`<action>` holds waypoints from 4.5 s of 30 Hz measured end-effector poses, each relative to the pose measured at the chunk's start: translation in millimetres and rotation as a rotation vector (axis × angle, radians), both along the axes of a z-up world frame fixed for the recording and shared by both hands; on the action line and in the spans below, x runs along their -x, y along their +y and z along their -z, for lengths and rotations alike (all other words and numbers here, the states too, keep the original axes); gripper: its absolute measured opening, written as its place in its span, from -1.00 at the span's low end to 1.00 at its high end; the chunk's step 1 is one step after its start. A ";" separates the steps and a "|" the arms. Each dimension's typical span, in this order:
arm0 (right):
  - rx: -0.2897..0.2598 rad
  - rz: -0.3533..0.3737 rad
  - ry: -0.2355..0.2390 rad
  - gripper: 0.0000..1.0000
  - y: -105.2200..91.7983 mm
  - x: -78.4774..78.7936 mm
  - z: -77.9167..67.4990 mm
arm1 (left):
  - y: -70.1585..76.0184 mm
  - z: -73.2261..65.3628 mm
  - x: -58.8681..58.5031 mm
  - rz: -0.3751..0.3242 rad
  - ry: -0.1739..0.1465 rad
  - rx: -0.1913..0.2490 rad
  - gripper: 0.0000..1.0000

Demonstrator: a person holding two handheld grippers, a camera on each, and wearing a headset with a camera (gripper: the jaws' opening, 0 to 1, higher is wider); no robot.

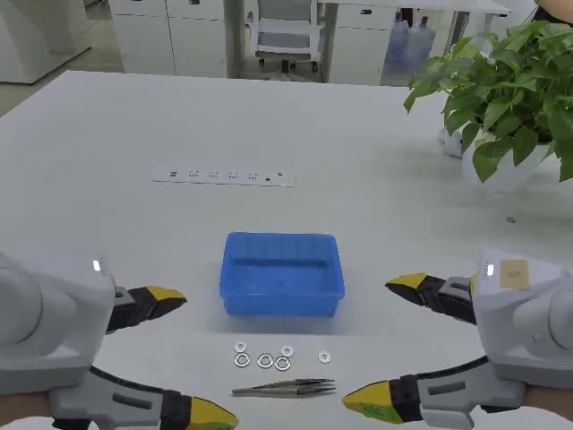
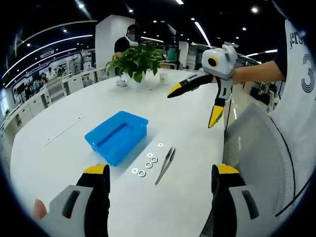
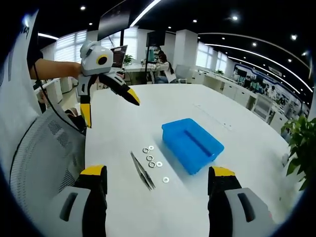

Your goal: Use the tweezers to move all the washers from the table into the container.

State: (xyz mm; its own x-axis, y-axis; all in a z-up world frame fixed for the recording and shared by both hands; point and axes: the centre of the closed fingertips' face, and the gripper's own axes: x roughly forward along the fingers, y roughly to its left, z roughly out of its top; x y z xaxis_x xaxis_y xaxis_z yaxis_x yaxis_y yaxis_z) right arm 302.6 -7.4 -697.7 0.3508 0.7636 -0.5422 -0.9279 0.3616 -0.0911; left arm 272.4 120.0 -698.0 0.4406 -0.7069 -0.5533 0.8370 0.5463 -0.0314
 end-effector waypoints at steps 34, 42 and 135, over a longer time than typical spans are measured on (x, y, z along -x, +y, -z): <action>0.007 0.007 0.007 0.61 -3.9 -1.3 3.2 | 1.8 5.7 2.2 -0.003 0.022 0.000 0.80; 0.006 0.006 0.009 0.60 -3.2 -2.5 3.3 | 2.3 5.1 1.3 -0.003 0.020 0.002 0.80; 0.367 -0.452 0.072 -0.84 60.9 6.4 119.6 | -41.0 109.9 -19.1 0.121 0.268 -0.058 -0.47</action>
State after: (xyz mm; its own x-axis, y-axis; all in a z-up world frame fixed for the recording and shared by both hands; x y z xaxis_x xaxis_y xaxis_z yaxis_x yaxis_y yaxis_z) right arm 296.2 53.4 -817.3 -0.0132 0.5870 -0.8095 -0.9912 -0.1143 -0.0667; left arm 291.5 78.9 -807.9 0.1879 -0.7091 -0.6796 0.8623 0.4504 -0.2315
